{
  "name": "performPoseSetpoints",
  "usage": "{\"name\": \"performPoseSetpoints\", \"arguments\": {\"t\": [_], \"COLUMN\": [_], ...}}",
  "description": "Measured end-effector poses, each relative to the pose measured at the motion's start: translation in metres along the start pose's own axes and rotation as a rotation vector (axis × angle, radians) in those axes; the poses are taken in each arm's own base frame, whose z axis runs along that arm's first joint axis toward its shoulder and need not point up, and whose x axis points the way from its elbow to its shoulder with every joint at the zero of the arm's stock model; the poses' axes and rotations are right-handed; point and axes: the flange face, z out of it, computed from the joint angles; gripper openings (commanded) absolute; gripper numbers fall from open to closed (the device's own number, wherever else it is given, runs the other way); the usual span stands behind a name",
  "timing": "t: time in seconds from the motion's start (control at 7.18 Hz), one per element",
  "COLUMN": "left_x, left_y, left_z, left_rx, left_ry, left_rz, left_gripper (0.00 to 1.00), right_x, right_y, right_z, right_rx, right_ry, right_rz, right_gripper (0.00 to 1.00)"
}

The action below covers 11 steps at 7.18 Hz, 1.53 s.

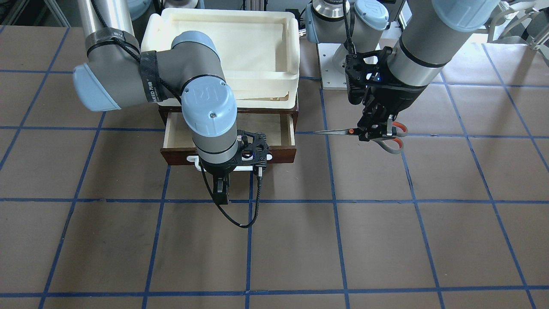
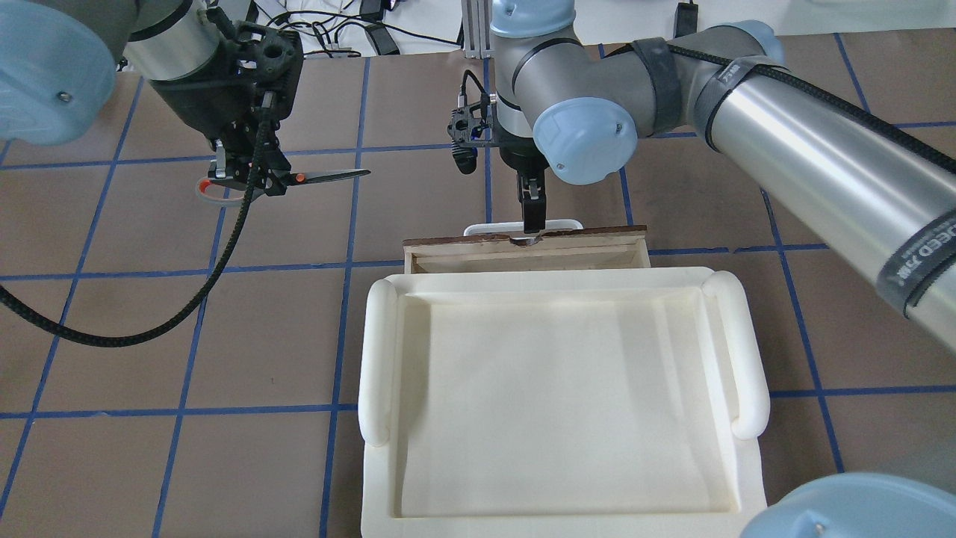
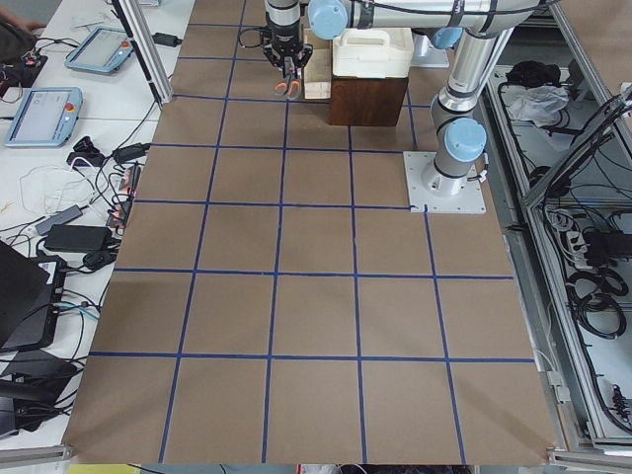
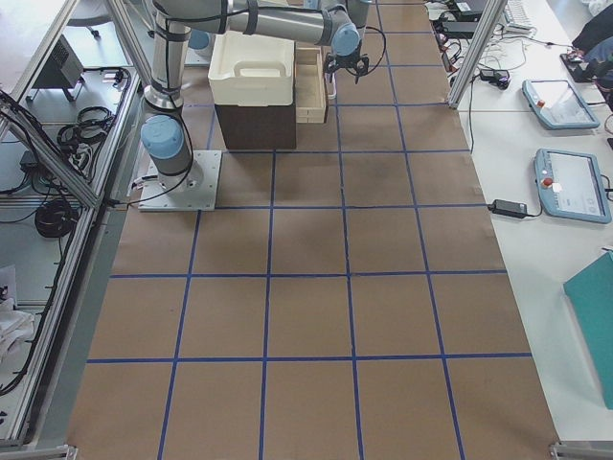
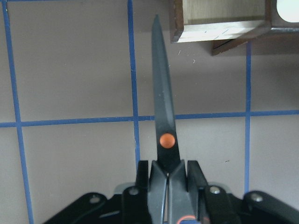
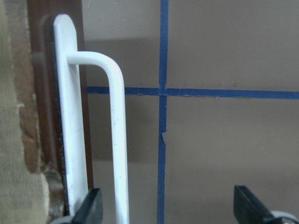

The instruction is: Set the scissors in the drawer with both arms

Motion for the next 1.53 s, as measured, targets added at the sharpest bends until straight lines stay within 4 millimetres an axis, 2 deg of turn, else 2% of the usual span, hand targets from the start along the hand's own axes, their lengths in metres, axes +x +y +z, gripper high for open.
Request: {"name": "performPoseSetpoints", "arguments": {"t": [0.7, 1.53], "left_x": [0.0, 0.001], "left_y": [-0.001, -0.002], "left_z": [0.002, 0.002], "left_rx": [0.002, 0.007], "left_ry": [0.001, 0.0], "left_rz": [0.002, 0.003], "left_gripper": [0.11, 0.12], "right_x": [0.008, 0.021], "right_y": [-0.001, -0.007], "right_z": [0.02, -0.001], "right_rx": [-0.007, -0.012], "right_ry": [0.003, 0.19], "right_rz": [-0.002, 0.003], "right_gripper": [0.99, 0.98]}}
